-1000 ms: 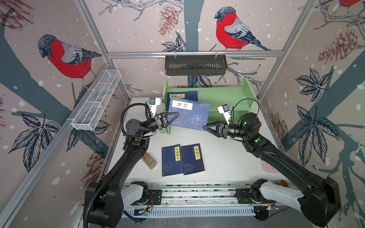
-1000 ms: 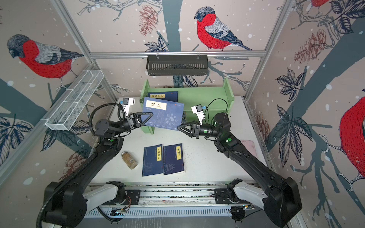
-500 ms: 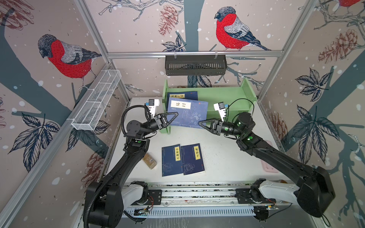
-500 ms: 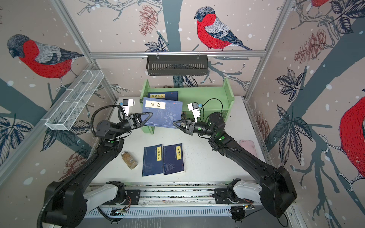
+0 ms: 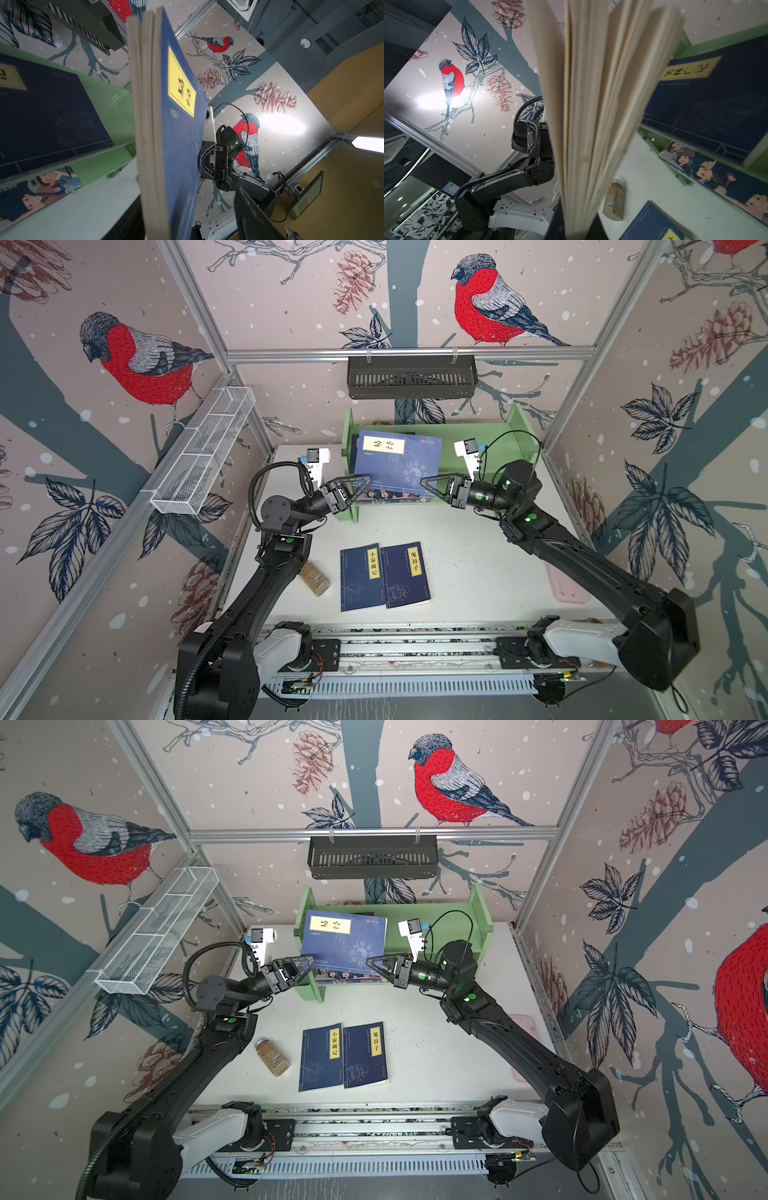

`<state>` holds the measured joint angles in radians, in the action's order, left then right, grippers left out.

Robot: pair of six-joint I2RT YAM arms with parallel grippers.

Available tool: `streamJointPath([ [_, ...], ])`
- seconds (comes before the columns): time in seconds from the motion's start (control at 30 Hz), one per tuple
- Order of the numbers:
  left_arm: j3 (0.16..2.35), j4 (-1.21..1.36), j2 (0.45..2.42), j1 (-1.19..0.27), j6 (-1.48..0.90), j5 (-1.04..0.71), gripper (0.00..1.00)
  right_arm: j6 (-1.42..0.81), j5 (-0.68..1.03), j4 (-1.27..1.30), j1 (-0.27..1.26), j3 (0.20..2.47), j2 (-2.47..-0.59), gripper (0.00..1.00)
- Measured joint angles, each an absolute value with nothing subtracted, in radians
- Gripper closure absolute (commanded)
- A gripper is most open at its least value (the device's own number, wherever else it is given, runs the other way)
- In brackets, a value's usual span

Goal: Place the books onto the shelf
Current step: 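Carry the book with both grippers onto the shelf's upper tier, then lower the book onto the blue book with the right gripper while the left gripper releases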

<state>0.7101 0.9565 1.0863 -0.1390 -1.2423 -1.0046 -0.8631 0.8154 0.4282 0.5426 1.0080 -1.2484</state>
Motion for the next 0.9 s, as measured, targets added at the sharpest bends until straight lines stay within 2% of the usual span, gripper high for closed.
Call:
streamJointPath([
  [0.03,0.724,0.933,1.080,-0.131,-1.221,-1.011,0.17,-0.862,0.815,0.414,0.532,1.015,-1.246,1.00],
  [0.1,0.755,0.874,1.071,-0.115,-1.179,-1.015,0.15,-0.850,0.818,0.374,0.512,1.037,-1.245,1.00],
  [0.43,0.993,0.473,1.070,-0.052,-0.877,-0.998,0.16,-0.744,0.900,0.101,0.443,1.254,-1.392,1.00],
  [0.57,1.048,0.336,1.069,-0.038,-0.769,-0.965,0.16,-0.733,0.940,0.065,0.426,1.308,-1.453,1.00],
  [0.9,1.037,0.254,1.056,-0.031,-0.717,-0.944,0.16,-0.764,0.985,0.047,0.411,1.401,-1.577,0.99],
])
